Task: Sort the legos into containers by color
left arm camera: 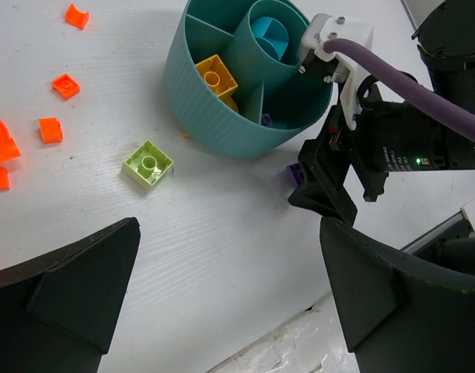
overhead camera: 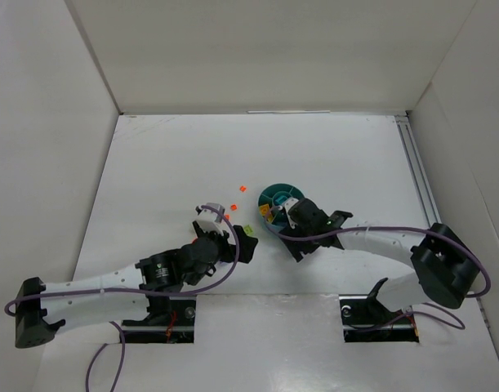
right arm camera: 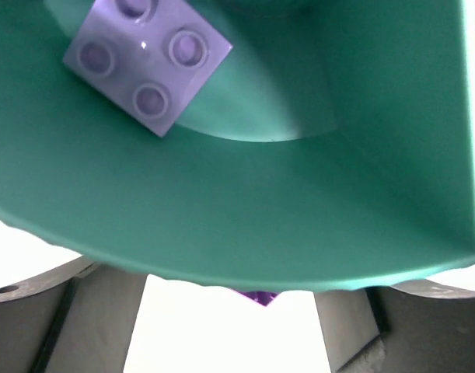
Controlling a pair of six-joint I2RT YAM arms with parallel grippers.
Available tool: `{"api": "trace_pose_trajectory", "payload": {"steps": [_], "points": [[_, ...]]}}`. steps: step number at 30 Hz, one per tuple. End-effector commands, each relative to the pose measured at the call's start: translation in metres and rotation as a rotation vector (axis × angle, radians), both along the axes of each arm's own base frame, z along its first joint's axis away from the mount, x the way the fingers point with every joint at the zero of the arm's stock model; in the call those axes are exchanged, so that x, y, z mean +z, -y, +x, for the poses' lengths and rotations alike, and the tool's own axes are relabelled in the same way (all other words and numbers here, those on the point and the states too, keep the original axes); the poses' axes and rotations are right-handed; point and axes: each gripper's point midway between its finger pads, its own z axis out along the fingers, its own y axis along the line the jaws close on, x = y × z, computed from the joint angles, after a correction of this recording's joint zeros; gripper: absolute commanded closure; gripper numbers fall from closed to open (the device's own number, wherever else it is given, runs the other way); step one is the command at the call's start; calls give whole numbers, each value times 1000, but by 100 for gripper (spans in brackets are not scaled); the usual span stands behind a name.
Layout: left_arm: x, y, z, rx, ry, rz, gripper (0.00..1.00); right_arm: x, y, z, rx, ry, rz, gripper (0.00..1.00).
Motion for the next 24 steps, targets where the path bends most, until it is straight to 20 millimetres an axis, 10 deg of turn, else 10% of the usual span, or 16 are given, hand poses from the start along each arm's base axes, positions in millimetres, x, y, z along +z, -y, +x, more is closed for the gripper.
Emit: {"api": "trace_pose_trajectory", "payload": {"steps": [1, 13, 24], "points": [[32, 7, 6, 15, 38, -81, 0, -2, -5, -20, 26, -56, 22, 18], [29, 8, 6, 15, 35, -74, 0, 4, 1, -20, -18, -32, -24, 56], [32, 6, 7, 24, 41, -82, 0, 10, -23, -7, 150, 76, -5, 32]]}}
